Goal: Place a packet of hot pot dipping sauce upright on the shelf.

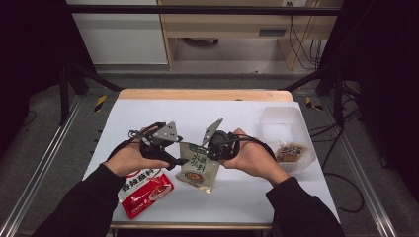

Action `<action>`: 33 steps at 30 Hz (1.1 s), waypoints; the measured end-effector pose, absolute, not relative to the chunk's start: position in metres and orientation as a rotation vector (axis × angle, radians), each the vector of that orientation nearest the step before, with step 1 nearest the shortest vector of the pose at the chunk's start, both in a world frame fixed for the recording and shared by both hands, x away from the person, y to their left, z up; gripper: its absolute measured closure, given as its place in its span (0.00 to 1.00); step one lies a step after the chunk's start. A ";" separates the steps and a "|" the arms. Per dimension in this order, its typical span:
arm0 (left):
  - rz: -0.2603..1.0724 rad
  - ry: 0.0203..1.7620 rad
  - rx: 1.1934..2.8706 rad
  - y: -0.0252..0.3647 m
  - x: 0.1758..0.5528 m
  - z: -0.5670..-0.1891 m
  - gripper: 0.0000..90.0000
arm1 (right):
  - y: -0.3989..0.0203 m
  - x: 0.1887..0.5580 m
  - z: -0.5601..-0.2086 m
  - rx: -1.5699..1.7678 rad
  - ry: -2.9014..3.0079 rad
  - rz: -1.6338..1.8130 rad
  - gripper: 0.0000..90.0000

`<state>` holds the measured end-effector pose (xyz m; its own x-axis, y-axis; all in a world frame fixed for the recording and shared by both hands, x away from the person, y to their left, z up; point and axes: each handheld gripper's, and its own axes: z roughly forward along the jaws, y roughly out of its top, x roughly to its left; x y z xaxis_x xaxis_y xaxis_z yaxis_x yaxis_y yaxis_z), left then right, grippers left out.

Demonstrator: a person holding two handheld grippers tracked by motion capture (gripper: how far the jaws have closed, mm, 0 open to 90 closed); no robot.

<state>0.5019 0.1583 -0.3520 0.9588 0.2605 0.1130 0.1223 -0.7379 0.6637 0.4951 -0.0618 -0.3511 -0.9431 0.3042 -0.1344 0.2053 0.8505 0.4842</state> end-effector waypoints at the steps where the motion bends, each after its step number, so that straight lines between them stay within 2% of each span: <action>1: 0.267 0.274 2.405 0.159 0.502 -0.352 0.24 | -0.062 0.495 -0.351 0.393 2.823 0.703 1.00; 13: 0.290 0.315 2.422 0.164 0.506 -0.358 0.16 | -0.063 0.495 -0.349 0.385 2.821 0.707 1.00; 33: 0.283 0.353 2.415 0.175 0.506 -0.364 0.14 | -0.062 0.487 -0.333 0.298 2.818 0.689 1.00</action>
<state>0.5063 0.1750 -0.3639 0.9397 0.3237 0.1103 0.1779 -0.7382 0.6507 0.4873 -0.0621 -0.3329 -0.9541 0.2479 -0.1681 0.1424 0.8692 0.4734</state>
